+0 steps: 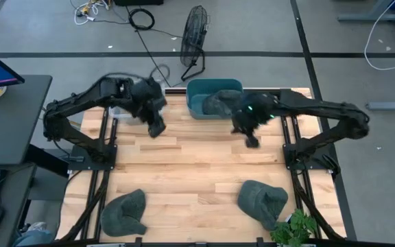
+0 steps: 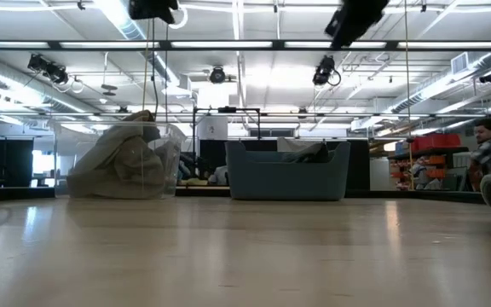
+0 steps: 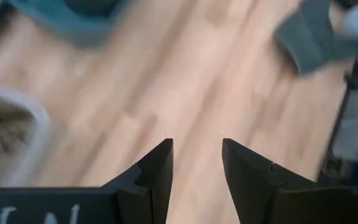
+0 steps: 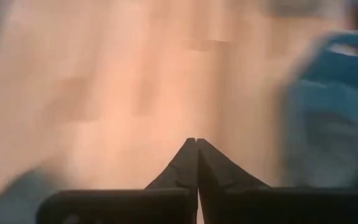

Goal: Pick & Place hat
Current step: Put the right gray cap into the green bin

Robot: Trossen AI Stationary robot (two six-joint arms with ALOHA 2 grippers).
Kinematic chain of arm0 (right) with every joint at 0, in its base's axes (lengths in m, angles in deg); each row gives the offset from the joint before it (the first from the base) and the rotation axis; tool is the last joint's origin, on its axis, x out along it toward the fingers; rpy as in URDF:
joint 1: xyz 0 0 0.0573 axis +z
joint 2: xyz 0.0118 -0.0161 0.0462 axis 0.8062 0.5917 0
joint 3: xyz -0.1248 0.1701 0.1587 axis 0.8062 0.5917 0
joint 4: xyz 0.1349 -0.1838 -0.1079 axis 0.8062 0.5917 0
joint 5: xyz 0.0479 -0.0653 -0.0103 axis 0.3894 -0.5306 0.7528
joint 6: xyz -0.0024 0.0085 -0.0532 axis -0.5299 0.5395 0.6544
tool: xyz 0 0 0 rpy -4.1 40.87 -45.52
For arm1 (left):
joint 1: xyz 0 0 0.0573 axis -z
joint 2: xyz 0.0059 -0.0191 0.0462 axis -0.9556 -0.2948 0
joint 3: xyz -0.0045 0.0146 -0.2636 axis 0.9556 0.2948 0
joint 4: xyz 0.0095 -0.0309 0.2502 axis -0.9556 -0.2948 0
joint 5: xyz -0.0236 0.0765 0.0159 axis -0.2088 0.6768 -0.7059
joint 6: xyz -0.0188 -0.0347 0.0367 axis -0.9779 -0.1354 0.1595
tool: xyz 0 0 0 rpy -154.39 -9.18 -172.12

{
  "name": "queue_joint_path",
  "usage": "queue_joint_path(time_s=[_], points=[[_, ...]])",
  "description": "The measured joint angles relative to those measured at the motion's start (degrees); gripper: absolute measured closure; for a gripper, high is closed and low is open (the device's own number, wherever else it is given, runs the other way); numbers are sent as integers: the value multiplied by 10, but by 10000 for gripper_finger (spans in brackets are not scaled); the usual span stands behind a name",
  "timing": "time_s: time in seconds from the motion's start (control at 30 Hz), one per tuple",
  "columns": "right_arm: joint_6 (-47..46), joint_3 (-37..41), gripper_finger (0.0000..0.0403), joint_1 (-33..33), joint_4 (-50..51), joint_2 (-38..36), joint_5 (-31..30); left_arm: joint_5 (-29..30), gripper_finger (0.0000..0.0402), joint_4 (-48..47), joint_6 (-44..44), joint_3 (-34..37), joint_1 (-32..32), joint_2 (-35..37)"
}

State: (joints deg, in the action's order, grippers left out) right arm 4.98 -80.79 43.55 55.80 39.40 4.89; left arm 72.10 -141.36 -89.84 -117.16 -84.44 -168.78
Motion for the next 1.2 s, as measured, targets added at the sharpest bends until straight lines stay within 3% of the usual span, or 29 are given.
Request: queue_joint_path(time_s=[0.23,0.53,0.73,0.93,1.07,1.2], points=[[-73,0,341,138,84,-34,38,29,259,-42,-70,0,96,0],[-78,32,216,302,187,20,64,72,259,-42,-126,0,131,0],[-85,125,167,394,122,40,76,75,259,-42,-146,0,145,0],[-113,232,156,448,-15,40,52,78,259,-41,-151,0,151,0],[-132,296,159,465,-102,40,12,78,259,-40,-153,0,151,0],[-148,308,169,472,-123,49,-55,78,259,-40,-155,0,151,0]])
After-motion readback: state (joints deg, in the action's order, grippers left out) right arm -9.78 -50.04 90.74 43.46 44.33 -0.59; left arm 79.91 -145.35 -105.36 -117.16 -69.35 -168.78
